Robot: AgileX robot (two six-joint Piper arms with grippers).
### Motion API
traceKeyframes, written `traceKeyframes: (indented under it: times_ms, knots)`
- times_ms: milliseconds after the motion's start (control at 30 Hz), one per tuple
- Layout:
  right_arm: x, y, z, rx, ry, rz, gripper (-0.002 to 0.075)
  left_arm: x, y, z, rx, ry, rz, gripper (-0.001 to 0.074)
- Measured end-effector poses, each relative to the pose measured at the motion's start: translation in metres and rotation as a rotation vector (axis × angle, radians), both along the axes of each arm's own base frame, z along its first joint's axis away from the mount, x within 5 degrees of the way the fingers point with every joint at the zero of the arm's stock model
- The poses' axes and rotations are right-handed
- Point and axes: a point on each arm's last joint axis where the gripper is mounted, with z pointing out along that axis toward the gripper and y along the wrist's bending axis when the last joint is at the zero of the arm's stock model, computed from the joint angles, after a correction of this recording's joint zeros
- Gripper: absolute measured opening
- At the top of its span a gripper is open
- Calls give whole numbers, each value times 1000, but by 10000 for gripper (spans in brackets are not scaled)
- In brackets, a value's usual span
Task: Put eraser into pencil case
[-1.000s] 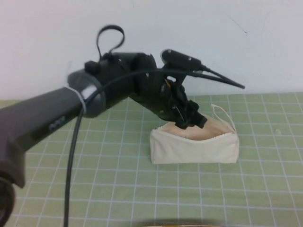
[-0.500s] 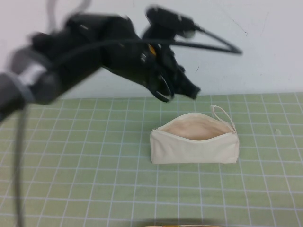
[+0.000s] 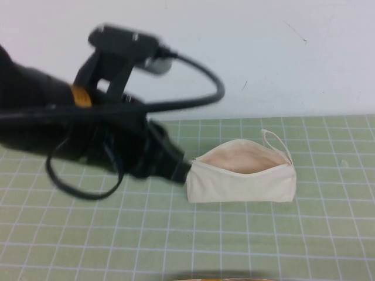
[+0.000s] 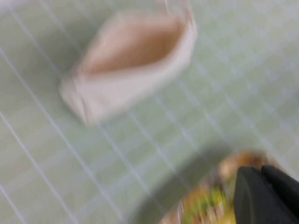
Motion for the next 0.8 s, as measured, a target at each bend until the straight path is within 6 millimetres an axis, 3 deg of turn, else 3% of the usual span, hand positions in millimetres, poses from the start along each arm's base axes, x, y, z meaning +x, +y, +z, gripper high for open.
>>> traceKeyframes:
  times_ms: [333, 533, 667, 800]
  knots:
    - [0, 0, 0, 0, 0, 0, -1, -10, 21, -14, 234, 112, 9, -1]
    - [0, 0, 0, 0, 0, 0, -1, -18, 37, -15, 146, -121, 94, -1]
    - [0, 0, 0, 0, 0, 0, -1, -45, 60, -26, 84, -315, 138, -1]
    - [0, 0, 0, 0, 0, 0, -1, -74, 87, -52, 23, -468, 206, -1]
